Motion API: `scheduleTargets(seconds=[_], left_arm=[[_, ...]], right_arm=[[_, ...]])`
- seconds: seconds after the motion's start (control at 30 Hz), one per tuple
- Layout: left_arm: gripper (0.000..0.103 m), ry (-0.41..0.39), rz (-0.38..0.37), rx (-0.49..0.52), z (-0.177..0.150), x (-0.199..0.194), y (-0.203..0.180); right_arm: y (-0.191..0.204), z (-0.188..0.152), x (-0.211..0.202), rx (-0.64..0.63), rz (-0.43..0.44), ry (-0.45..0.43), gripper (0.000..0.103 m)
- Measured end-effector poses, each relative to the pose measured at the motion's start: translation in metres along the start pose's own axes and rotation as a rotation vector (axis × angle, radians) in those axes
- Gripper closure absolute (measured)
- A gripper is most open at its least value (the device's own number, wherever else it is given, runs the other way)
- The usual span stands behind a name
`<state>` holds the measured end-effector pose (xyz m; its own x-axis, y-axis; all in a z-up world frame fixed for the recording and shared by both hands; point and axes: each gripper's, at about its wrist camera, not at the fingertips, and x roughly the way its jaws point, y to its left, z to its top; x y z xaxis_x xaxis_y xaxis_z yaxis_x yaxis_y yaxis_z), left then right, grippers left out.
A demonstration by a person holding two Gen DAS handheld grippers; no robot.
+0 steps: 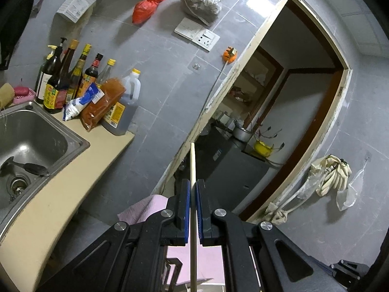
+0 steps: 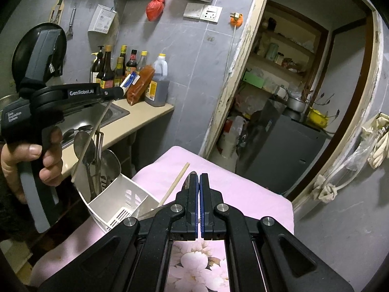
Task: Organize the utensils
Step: 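Lift the chopstick and spoon and carry both toward the white caddy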
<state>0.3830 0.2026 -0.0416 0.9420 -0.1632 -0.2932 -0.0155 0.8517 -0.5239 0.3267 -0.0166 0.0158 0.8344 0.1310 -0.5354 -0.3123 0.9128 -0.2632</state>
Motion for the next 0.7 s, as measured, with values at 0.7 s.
scheduleTargets(seconds=[0.7], left_arm=[[0.098,-0.136,0.112,0.093,-0.029,-0.008,-0.011]], right_arm=[[0.007,-0.016,0.007,0.026,-0.012,0.002,0.102]])
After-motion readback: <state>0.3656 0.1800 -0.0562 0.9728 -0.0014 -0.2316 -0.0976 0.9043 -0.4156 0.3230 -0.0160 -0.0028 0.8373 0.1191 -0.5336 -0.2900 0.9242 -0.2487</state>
